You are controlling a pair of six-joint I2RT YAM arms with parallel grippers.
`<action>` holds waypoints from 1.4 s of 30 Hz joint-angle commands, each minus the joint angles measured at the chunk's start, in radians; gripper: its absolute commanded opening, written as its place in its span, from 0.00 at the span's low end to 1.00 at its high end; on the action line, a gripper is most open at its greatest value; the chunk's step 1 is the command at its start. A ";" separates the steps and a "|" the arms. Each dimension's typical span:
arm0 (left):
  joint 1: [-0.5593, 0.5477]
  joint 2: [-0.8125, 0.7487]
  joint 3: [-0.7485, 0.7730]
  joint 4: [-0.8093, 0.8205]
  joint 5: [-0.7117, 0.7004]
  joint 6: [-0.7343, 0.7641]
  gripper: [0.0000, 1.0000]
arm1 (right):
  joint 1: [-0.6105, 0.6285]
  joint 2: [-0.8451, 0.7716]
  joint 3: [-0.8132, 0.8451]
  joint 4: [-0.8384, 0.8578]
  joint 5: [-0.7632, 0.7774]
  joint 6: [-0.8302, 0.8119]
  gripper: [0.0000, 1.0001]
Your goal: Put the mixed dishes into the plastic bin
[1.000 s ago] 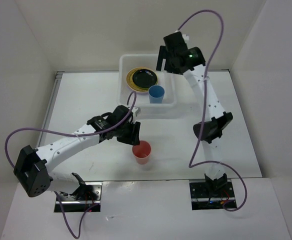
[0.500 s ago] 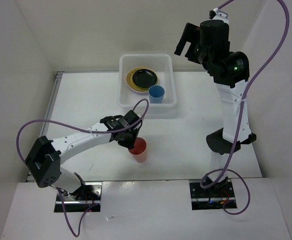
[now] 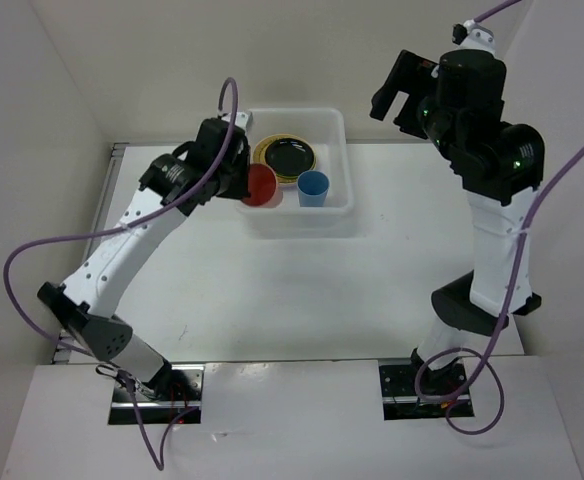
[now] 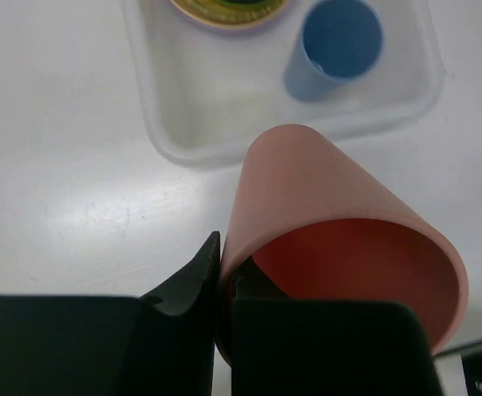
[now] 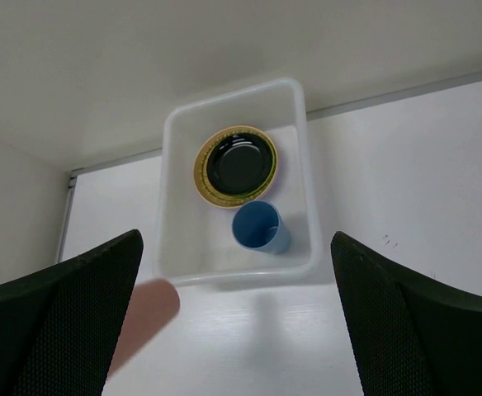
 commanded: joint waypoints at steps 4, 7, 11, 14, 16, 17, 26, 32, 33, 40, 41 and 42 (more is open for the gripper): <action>0.128 0.192 0.229 0.007 0.004 0.097 0.00 | -0.006 -0.164 -0.159 0.000 0.022 -0.021 0.99; 0.167 0.305 0.363 -0.008 0.032 0.119 0.00 | -0.006 -0.215 -0.205 0.010 0.022 -0.032 0.99; 0.190 0.492 0.521 -0.053 0.032 0.137 0.00 | -0.006 -0.290 -0.364 0.079 0.031 -0.041 0.99; 0.199 0.619 0.623 -0.109 0.032 0.137 0.00 | -0.033 -0.360 -0.495 0.164 -0.006 -0.052 0.99; 0.199 0.693 0.707 -0.149 0.046 0.146 0.00 | -0.075 -0.382 -0.543 0.187 -0.061 -0.062 0.99; 0.199 0.713 0.727 -0.158 0.046 0.146 0.00 | -0.075 -0.391 -0.543 0.199 -0.070 -0.062 0.99; 0.208 0.836 0.763 -0.178 0.078 0.146 0.00 | -0.086 -0.402 -0.614 0.219 -0.092 -0.062 0.99; 0.208 0.870 0.743 -0.169 0.107 0.155 0.00 | -0.086 -0.402 -0.635 0.231 -0.110 -0.062 0.99; 0.208 0.884 0.743 -0.169 0.116 0.156 0.01 | -0.086 -0.402 -0.644 0.231 -0.110 -0.062 0.99; 0.208 0.959 0.787 -0.189 0.126 0.156 0.05 | -0.086 -0.411 -0.672 0.231 -0.129 -0.062 0.99; 0.208 0.959 0.787 -0.198 0.126 0.165 0.12 | -0.086 -0.411 -0.672 0.231 -0.129 -0.062 0.99; 0.208 0.968 0.796 -0.198 0.126 0.165 0.16 | -0.086 -0.411 -0.681 0.231 -0.129 -0.062 0.99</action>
